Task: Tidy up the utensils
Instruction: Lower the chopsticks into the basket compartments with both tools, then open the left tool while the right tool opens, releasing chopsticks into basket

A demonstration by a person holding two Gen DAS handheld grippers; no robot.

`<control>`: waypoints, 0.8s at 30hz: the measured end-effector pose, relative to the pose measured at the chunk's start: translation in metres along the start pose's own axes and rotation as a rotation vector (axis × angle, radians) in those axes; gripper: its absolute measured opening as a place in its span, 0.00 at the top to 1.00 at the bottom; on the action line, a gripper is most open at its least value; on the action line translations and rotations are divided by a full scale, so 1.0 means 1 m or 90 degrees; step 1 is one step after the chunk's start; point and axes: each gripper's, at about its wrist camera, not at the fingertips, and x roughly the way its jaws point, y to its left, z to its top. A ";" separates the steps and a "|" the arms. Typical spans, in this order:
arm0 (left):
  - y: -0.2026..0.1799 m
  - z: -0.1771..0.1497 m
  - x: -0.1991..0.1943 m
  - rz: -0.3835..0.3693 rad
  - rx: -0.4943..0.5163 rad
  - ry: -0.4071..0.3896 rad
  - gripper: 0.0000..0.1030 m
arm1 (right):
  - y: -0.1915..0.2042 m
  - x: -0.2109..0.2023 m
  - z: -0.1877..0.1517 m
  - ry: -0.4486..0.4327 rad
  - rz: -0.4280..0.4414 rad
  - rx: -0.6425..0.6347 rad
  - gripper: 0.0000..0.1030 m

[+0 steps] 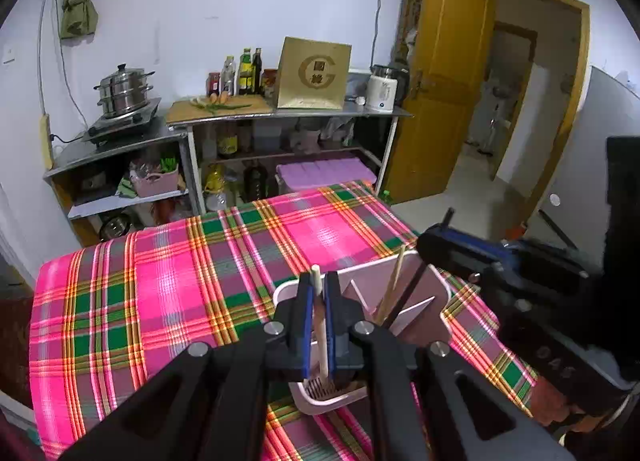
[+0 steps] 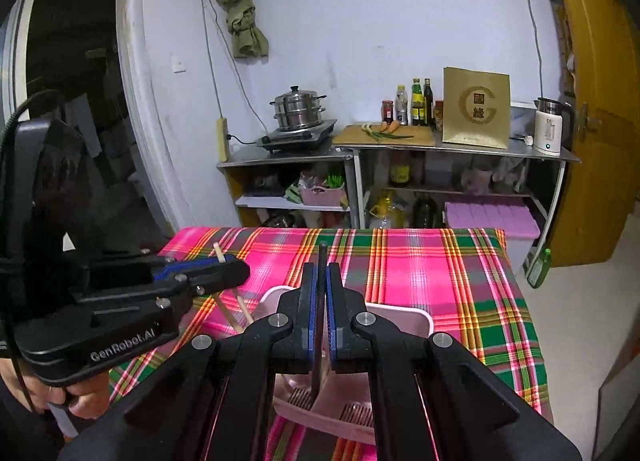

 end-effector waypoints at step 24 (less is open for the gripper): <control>-0.003 -0.092 -0.085 0.031 -0.031 -0.045 0.71 | 0.012 -0.106 -0.067 -0.022 -0.011 0.000 0.80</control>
